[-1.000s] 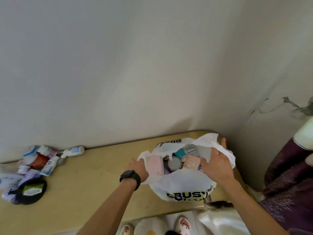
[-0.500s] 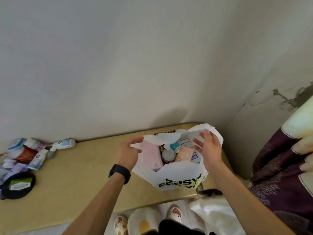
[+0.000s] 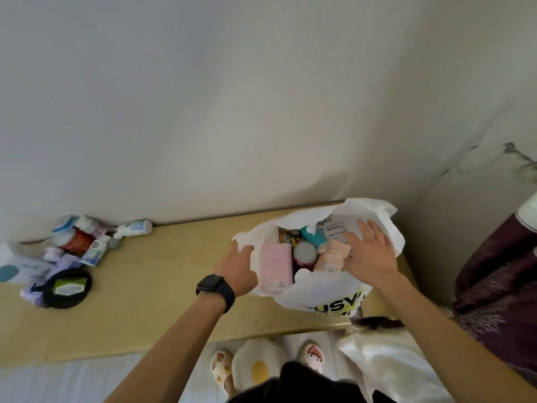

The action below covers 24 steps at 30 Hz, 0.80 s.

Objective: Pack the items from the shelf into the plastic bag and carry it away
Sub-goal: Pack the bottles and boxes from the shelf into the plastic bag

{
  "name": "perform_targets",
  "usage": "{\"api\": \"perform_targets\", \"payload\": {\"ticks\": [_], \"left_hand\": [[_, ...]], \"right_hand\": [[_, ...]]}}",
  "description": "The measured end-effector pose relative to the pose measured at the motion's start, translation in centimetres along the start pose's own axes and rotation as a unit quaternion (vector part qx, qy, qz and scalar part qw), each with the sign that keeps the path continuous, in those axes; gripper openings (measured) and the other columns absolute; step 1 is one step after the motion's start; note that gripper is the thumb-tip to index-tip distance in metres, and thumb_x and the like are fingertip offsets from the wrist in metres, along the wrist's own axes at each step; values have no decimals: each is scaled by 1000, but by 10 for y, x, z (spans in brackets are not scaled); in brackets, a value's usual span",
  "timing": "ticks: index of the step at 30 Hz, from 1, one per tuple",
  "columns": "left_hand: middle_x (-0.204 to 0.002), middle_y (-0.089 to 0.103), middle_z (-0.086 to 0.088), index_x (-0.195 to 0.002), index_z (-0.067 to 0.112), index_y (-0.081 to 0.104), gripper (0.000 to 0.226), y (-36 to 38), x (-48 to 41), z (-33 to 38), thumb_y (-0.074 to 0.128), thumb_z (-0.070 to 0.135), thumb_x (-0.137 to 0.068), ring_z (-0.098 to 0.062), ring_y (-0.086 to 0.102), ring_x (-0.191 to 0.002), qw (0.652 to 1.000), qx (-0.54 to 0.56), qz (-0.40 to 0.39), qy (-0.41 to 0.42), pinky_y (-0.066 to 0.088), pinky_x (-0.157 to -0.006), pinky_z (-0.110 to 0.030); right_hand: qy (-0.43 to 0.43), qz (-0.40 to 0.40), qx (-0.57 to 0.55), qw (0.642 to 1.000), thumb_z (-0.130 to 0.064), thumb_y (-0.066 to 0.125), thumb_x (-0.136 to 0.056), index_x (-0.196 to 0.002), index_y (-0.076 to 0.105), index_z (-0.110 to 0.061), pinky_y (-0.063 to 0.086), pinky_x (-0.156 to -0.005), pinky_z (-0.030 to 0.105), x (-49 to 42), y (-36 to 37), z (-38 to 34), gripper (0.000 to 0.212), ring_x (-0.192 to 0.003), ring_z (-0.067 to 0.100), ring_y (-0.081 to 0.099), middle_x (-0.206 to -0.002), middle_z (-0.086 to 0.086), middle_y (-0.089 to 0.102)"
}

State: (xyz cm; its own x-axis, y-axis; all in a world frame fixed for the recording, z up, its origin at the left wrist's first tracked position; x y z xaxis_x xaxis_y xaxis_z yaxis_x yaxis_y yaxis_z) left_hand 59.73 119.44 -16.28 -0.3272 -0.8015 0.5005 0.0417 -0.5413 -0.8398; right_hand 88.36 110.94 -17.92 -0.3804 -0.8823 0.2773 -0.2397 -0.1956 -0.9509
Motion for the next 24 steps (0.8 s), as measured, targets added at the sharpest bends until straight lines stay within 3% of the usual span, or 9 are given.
{"api": "perform_targets", "payload": {"ticks": [3,6,8,11,13,17,21,24], "left_hand": [[-157,13,-8,-145,29,35,64,6,3,-4,58,22,-86,-27,61,-85,999,-44,19,2,55,-64,-33],[-155,20,-2,-143,38,38,60,1,11,-5,56,23,-87,-25,52,-114,996,-40,76,17,53,-80,-33],[-148,30,5,-138,43,45,50,-9,19,-14,56,32,-90,-18,47,-120,991,51,115,39,49,-90,-32],[-132,43,13,-131,45,53,42,-30,40,-48,58,29,-93,-9,47,-118,951,236,193,45,44,-97,-27],[-126,49,13,-130,43,54,41,-36,56,-84,57,25,-94,-7,46,-118,935,271,228,11,38,-100,-24],[-127,50,9,-140,40,41,48,-24,80,-180,53,26,-95,-10,44,-119,927,282,221,-112,34,-98,-23],[-132,50,5,-142,35,37,52,-11,102,-280,54,26,-94,-16,46,-122,896,323,216,-217,41,-104,-35],[-135,50,4,-143,33,36,53,-3,106,-351,54,27,-93,-17,47,-123,885,325,205,-263,44,-103,-36]], "right_hand": [[-52,-60,-109,991,-30,63,-87,-147,39,-31,24,-118,38,6,3,-23,65,-146,23,19,-161,-3,23],[-112,-33,-199,973,-34,60,-92,-140,49,-35,26,-116,32,22,-6,-66,50,-141,15,30,-154,-11,36],[-160,-11,-224,961,-37,56,-95,-135,54,-38,28,-112,28,33,-10,-102,40,-138,10,35,-148,-16,43],[-228,18,-258,939,-34,55,-97,-127,62,-34,32,-108,23,46,-19,-154,31,-128,2,40,-136,-19,52],[-266,11,-264,927,-40,49,-97,-124,65,-33,27,-106,17,54,-19,-191,32,-125,-1,43,-131,-22,53],[-331,-8,-254,909,-52,41,-94,-120,67,-35,21,-102,5,63,-9,-269,40,-120,1,48,-125,-20,59],[-374,-38,-236,896,-48,49,-92,-121,66,-37,37,-102,19,65,14,-349,35,-117,2,49,-125,-20,59],[-393,-74,-195,896,-45,50,-93,-128,61,-36,34,-106,19,60,37,-412,38,-122,1,46,-130,-19,56]]}}
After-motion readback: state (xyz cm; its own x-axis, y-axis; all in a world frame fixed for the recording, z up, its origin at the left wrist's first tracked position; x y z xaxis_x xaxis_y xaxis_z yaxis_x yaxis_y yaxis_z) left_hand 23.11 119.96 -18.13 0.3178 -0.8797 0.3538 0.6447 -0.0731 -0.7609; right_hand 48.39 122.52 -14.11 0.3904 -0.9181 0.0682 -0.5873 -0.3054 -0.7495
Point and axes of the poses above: each hand's wrist, its own x-axis away from the middle knuckle, its own y-axis out of the palm, z = x × y, the point moved 10 cm from there along -x, towards the middle knuckle
